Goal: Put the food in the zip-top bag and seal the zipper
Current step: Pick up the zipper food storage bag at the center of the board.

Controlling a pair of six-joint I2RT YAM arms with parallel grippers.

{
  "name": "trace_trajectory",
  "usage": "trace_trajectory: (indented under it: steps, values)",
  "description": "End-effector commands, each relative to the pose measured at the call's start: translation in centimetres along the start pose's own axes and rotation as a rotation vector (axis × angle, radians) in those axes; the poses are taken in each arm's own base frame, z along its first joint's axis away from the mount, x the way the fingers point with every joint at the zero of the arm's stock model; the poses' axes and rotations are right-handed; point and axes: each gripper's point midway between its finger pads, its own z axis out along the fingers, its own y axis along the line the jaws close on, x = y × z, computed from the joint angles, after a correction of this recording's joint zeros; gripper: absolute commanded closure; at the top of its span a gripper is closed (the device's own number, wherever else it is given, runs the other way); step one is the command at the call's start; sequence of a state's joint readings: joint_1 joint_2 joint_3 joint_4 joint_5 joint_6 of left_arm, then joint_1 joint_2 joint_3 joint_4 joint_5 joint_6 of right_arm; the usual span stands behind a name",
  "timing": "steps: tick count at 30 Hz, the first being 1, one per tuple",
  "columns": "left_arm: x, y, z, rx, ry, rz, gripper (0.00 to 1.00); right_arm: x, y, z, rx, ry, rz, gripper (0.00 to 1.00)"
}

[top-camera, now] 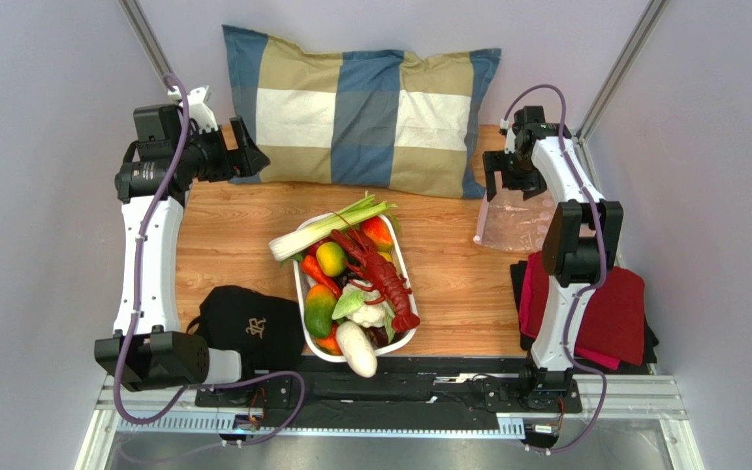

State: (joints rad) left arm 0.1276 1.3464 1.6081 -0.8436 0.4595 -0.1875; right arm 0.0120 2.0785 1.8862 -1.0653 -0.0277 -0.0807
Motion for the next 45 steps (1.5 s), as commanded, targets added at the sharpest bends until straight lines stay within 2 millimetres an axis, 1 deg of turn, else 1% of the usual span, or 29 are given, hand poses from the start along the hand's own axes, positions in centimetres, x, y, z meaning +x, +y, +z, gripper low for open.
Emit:
trace_trajectory:
  steps: [1, 3, 5, 6, 9, 10, 11, 12, 13, 16, 17, 21, 27, 28, 29, 30, 32, 33, 35, 36, 37, 38, 39, 40, 41, 42, 43, 44, 45]
  values:
    - [-0.4, -0.1, 0.4, 0.011, -0.013, -0.021, 0.01, -3.1, 0.5, 1.0, 0.000, -0.085, 0.101, 0.08]
    - [-0.4, 0.0, 0.4, 0.010, -0.014, -0.021, 0.01, -3.4, 0.1, 2.0, 0.020, -0.081, 0.119, 0.11]
    - [-0.2, 0.0, 0.5, 0.010, -0.008, -0.023, 0.01, -4.1, 0.1, 2.4, 0.022, -0.095, 0.141, 0.14]
    - [-0.2, 0.0, 0.5, 0.009, -0.008, -0.021, 0.01, -4.2, 0.2, 3.0, 0.019, -0.095, 0.145, 0.14]
    - [0.2, 0.4, 0.7, -0.001, 0.001, -0.023, 0.01, -5.2, 0.6, 3.4, 0.006, -0.117, 0.169, 0.16]
    - [0.3, 0.5, 0.8, -0.005, 0.005, -0.023, 0.01, -5.1, 0.8, 4.1, 0.008, -0.107, 0.165, 0.16]
    - [0.4, 0.5, 0.8, -0.006, 0.008, -0.024, 0.01, -5.4, 0.9, 4.3, 0.013, -0.115, 0.160, 0.17]
    - [0.5, 0.7, 0.9, -0.011, 0.011, -0.024, 0.01, -5.4, 1.0, 4.7, 0.011, -0.111, 0.162, 0.17]
    - [0.6, 0.8, 0.9, -0.016, 0.013, -0.024, 0.01, -5.3, 0.6, 5.3, 0.042, -0.106, 0.160, 0.19]
    - [0.9, 1.1, 1.1, -0.025, 0.023, -0.028, 0.01, -5.5, 0.4, 6.1, 0.056, -0.105, 0.161, 0.21]
    - [0.9, 1.1, 1.1, -0.025, 0.022, -0.030, 0.01, -5.3, 0.4, 6.8, 0.058, -0.092, 0.161, 0.22]
    - [0.8, 1.0, 1.2, -0.022, 0.024, -0.030, 0.01, -5.2, 0.4, 7.7, 0.057, -0.081, 0.157, 0.27]
    - [0.7, 1.0, 1.1, -0.021, 0.024, -0.026, 0.01, -5.4, 0.6, 8.1, 0.038, -0.089, 0.160, 0.44]
    - [0.7, 0.9, 1.1, -0.019, 0.023, -0.026, 0.01, -5.2, 0.6, 8.3, 0.033, -0.083, 0.158, 0.52]
    - [0.7, 0.8, 1.1, -0.016, 0.023, -0.022, 0.01, -5.1, 0.7, 8.5, 0.031, -0.078, 0.157, 0.57]
    - [0.6, 0.9, 1.0, -0.017, 0.023, -0.021, 0.01, -5.1, 0.7, 8.4, 0.030, -0.078, 0.154, 0.68]
    - [0.6, 0.9, 0.9, -0.019, 0.023, -0.015, 0.01, -4.7, 0.6, 8.6, 0.031, -0.068, 0.147, 0.78]
    - [0.5, 0.8, 0.8, -0.018, 0.020, -0.011, 0.01, -4.6, 1.1, 8.3, -0.001, -0.067, 0.143, 0.88]
    - [0.6, 0.7, 0.6, -0.017, 0.020, -0.006, 0.01, -4.3, 1.0, 7.8, -0.016, -0.062, 0.139, 0.98]
    - [0.6, 0.7, 0.5, -0.015, 0.019, -0.004, 0.01, -4.3, 1.1, 7.4, -0.024, -0.066, 0.137, 1.00]
    - [0.5, 0.7, 0.5, -0.014, 0.017, 0.004, 0.01, -4.8, 1.2, 6.1, -0.045, -0.090, 0.135, 1.00]
    - [0.6, 0.5, 0.4, -0.007, 0.017, 0.010, 0.01, -4.3, 1.3, 5.8, -0.058, -0.084, 0.119, 1.00]
    - [0.5, 0.3, 0.3, 0.006, 0.013, 0.017, 0.01, -4.3, 1.4, 5.2, -0.070, -0.092, 0.113, 1.00]
    - [0.3, 0.2, 0.3, 0.010, 0.007, 0.032, 0.01, -4.7, 1.6, 3.5, -0.096, -0.124, 0.106, 1.00]
    - [0.3, -0.1, 0.1, 0.027, 0.005, 0.048, 0.01, -4.4, 2.0, 3.0, -0.117, -0.125, 0.089, 1.00]
    - [0.2, -0.7, -0.1, 0.061, 0.001, 0.067, 0.01, -4.4, 1.1, 2.1, -0.143, -0.140, 0.112, 1.00]
    - [-0.1, -1.0, -0.1, 0.075, -0.014, 0.088, 0.01, -5.0, 1.1, 0.3, -0.160, -0.182, 0.105, 1.00]
    - [-0.3, -1.4, -0.4, 0.092, -0.029, 0.104, 0.01, -4.6, 1.2, -0.2, -0.177, -0.186, 0.106, 1.00]
    - [-0.3, -2.0, -0.5, 0.127, -0.033, 0.117, 0.01, -4.7, 1.2, -0.9, -0.194, -0.201, 0.110, 1.00]
